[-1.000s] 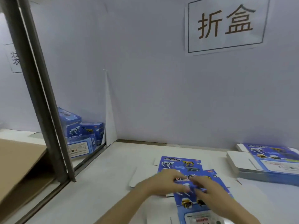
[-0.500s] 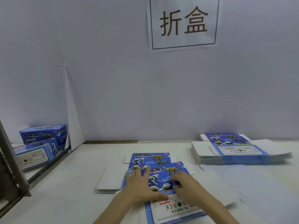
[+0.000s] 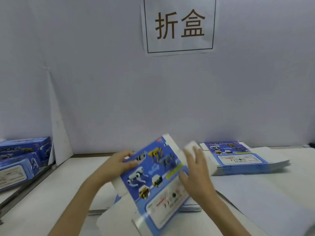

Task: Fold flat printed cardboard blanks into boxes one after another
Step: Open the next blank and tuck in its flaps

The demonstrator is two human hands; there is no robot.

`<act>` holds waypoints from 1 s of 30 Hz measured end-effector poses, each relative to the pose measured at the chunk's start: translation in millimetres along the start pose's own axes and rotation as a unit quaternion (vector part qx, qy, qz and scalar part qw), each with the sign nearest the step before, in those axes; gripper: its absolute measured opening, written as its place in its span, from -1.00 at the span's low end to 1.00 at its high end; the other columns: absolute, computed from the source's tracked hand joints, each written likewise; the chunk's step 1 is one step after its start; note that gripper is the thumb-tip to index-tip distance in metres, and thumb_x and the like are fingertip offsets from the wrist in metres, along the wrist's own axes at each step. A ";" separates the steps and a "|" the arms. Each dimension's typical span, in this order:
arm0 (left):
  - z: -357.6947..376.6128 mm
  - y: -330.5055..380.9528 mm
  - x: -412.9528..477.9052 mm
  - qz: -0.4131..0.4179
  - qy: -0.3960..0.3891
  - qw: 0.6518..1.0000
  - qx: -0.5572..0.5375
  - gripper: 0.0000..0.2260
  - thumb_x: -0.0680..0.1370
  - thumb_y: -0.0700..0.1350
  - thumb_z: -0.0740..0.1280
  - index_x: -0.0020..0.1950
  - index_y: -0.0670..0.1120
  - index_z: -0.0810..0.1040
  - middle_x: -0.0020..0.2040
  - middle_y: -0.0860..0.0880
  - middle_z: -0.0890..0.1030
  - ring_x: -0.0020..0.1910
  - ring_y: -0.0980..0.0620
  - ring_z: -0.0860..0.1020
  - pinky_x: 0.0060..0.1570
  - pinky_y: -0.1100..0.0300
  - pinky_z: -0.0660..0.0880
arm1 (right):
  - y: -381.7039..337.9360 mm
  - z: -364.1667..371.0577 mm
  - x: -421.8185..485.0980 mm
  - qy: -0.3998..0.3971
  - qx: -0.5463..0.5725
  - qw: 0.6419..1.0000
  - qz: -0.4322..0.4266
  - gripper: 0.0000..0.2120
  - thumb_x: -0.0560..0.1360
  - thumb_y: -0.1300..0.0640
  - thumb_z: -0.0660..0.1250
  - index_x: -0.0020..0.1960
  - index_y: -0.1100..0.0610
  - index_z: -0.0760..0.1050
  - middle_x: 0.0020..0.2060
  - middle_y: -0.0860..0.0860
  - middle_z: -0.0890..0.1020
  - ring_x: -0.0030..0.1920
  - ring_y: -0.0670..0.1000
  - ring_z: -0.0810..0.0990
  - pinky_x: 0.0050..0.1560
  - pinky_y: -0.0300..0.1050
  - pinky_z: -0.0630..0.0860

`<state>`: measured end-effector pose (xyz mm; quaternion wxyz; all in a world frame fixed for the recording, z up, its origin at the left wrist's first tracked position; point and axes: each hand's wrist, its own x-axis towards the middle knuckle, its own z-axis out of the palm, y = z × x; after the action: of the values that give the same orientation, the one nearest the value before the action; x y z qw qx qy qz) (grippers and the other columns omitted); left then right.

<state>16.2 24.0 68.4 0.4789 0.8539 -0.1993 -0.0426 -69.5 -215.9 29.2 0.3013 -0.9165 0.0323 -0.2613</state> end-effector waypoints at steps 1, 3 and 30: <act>-10.4 7.3 -2.6 0.017 0.043 0.997 -0.057 -0.94 0.53 -0.14 0.38 -0.05 -0.11 0.54 -0.16 -0.11 0.70 -0.25 -0.06 0.67 -0.21 0.05 0.59 | -4.6 -7.5 4.8 0.079 0.020 0.997 0.010 -0.36 0.55 0.22 0.29 0.54 0.06 0.08 0.54 0.10 0.03 0.54 0.07 -0.06 0.51 -0.06 -0.03; -21.9 22.1 -8.7 0.052 0.124 0.980 -0.146 -0.93 0.53 -0.10 0.36 -0.04 -0.08 0.53 -0.17 -0.10 0.71 -0.28 -0.08 0.67 -0.35 0.10 0.59 | -16.2 -21.6 11.7 0.160 0.113 0.980 0.042 -0.31 0.55 0.18 0.31 0.55 0.08 0.02 0.53 0.08 0.10 0.53 0.05 0.00 0.52 0.02 0.04; 69.2 50.3 -27.6 0.176 0.149 0.957 -0.178 -0.63 0.49 0.18 0.13 0.30 0.38 0.31 0.18 0.35 0.53 0.20 0.26 0.52 0.07 0.29 0.54 | -48.0 -31.0 5.1 -0.060 0.517 0.845 0.125 -0.25 0.24 -0.21 0.43 0.35 -0.03 0.31 0.18 -0.06 0.61 0.10 -0.02 0.64 0.09 0.02 0.60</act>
<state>-42.4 -44.2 70.0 0.6475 0.7028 -0.2617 0.1356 -85.3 -194.5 80.0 0.7631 -0.6296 -0.0114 -0.1452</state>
